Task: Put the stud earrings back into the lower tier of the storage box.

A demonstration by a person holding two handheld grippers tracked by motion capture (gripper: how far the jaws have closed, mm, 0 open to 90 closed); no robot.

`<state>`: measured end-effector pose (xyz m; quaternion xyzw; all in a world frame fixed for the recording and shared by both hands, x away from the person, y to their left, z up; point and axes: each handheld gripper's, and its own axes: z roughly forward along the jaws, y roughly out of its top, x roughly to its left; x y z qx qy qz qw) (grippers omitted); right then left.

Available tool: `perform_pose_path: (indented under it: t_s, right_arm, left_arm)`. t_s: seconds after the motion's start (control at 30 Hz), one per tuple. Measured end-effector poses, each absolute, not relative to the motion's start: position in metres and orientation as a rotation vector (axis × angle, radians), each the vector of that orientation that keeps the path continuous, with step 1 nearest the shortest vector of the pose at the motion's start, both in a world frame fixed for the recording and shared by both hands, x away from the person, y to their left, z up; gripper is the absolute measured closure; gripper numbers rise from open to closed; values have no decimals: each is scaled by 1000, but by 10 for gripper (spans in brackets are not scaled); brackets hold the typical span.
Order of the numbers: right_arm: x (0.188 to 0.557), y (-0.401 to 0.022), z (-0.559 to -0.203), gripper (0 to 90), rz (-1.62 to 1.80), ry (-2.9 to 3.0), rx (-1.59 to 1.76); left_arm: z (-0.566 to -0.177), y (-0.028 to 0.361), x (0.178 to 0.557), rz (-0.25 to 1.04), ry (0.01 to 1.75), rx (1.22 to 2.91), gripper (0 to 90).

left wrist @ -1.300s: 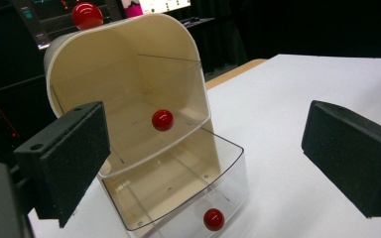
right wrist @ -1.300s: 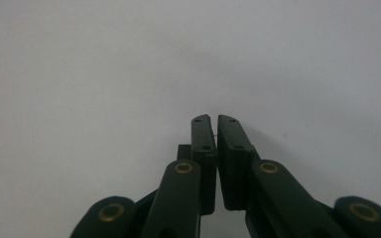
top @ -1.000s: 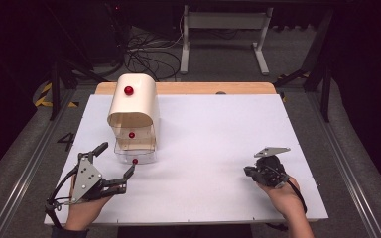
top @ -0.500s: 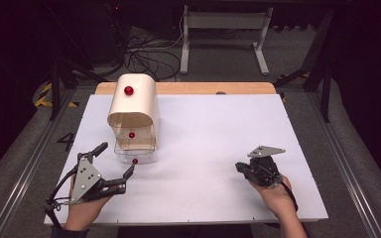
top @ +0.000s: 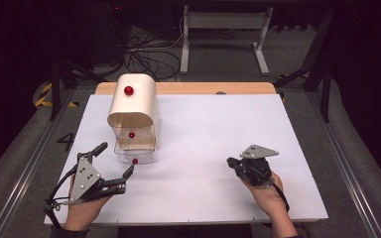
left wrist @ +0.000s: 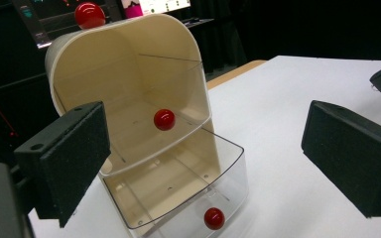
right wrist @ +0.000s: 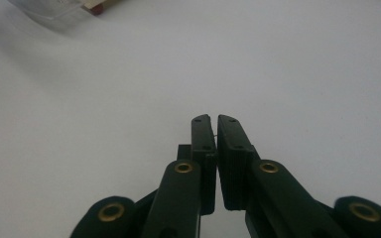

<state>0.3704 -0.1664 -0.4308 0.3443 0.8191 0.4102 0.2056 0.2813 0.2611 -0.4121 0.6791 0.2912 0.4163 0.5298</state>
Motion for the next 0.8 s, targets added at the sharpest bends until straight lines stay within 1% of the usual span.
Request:
perform_pose_path:
  t_s: [0.4, 0.8]
  right_arm:
    - [371, -152, -423, 871, 1208, 2235, 897]
    - [371, -126, -413, 871, 1305, 2173, 775]
  left_arm:
    - [-412, 262, 281, 982, 690, 1613, 52]
    - [-410, 264, 281, 970, 688, 1600, 48]
